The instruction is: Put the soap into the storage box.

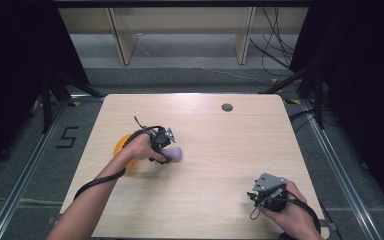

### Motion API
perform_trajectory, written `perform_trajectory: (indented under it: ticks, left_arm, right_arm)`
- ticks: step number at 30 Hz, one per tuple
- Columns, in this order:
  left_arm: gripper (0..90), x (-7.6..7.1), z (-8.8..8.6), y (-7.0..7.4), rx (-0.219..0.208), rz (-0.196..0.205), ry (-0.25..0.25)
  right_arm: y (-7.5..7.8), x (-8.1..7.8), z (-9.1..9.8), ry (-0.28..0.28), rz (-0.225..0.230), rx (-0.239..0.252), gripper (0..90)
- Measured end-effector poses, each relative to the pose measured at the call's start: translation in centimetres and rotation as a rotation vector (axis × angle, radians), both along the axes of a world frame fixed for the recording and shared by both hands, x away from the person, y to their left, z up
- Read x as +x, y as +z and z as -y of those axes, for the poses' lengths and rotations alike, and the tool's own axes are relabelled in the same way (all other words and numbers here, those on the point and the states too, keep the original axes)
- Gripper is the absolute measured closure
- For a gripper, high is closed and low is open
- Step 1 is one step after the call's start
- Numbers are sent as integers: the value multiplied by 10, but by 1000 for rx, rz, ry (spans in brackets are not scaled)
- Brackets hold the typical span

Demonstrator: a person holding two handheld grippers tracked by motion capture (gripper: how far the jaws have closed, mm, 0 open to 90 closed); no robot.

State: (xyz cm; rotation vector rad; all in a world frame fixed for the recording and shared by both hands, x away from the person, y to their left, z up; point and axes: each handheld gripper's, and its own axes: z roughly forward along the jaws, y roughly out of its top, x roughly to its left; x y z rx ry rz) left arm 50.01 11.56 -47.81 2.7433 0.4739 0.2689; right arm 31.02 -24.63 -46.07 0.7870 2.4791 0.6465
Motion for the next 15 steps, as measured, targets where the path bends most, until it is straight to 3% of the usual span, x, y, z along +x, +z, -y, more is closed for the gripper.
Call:
perform_trajectory:
  ticks: [3, 10, 12, 15]
  left_arm:
    - [350, -1, 1, -3, -18, -9, 21]
    - [363, 2, 1, -2, 2, -18, 4]
    - [370, 1, 2, -3, -18, -25, 26]
    - [383, 4, 2, -2, 1, -50, 18]
  right_arm:
    - [0, 0, 0, 1, 10, -9, 522]
    - [0, 1, 0, 10, 12, -12, 519]
    - [0, 1, 0, 15, 9, -10, 518]
    - [0, 1, 0, 16, 8, -14, 518]
